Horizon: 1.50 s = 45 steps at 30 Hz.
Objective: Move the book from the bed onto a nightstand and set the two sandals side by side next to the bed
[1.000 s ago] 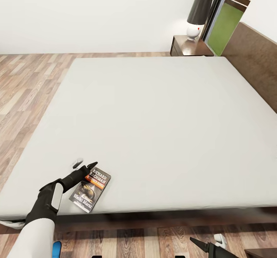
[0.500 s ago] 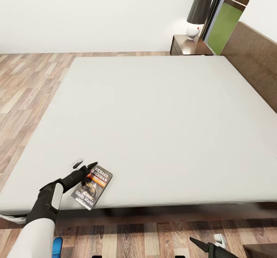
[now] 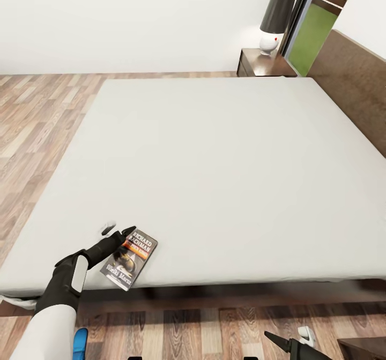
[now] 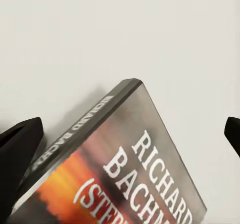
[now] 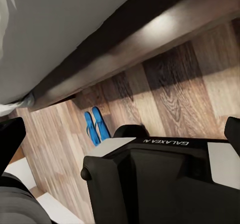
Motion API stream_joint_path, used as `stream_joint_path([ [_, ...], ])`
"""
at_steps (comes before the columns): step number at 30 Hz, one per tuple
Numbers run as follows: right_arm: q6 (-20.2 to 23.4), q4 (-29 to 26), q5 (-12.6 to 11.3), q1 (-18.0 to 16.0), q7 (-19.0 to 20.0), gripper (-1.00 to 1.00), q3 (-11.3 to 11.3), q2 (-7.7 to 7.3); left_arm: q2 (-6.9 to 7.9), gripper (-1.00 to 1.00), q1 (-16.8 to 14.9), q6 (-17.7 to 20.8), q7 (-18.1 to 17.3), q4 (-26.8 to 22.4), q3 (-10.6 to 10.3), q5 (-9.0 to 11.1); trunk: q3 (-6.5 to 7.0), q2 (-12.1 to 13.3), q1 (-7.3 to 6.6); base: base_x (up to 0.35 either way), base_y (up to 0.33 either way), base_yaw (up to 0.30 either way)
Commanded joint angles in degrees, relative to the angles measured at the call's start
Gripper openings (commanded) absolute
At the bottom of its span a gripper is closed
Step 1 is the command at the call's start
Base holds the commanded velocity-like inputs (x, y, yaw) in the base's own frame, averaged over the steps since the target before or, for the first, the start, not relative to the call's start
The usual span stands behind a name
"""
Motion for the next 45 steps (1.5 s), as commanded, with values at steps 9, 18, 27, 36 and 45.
stream_joint_path([
  [9,0.6,0.0,0.1,0.0,0.3,1.0,-0.3,-0.01,0.0,1.0,0.0,0.4,0.0,0.0,0.2,-0.4,-0.03,0.0,-0.01,-0.009,0.0,0.0],
  [18,0.6,0.0,0.1,0.0,0.3,1.0,-0.3,0.0,0.0,1.0,0.0,0.4,0.0,0.0,0.2,-0.4,-0.03,0.0,-0.01,0.0,0.0,0.0],
  [27,0.6,0.0,0.1,0.0,0.3,1.0,-0.3,0.02,0.02,1.0,0.0,0.4,0.0,0.0,0.2,-0.4,-0.03,0.0,-0.01,0.0,0.0,0.0],
  [36,0.6,0.0,0.1,0.0,0.3,1.0,-0.3,0.02,0.0,1.0,0.0,0.4,0.0,0.0,0.2,-0.4,-0.03,0.0,-0.01,-0.147,0.0,0.0],
  [45,0.6,0.0,0.1,0.0,0.3,1.0,-0.3,0.02,0.02,1.0,0.0,0.4,0.0,0.0,0.2,-0.4,-0.03,0.0,-0.01,-0.007,0.0,0.0],
])
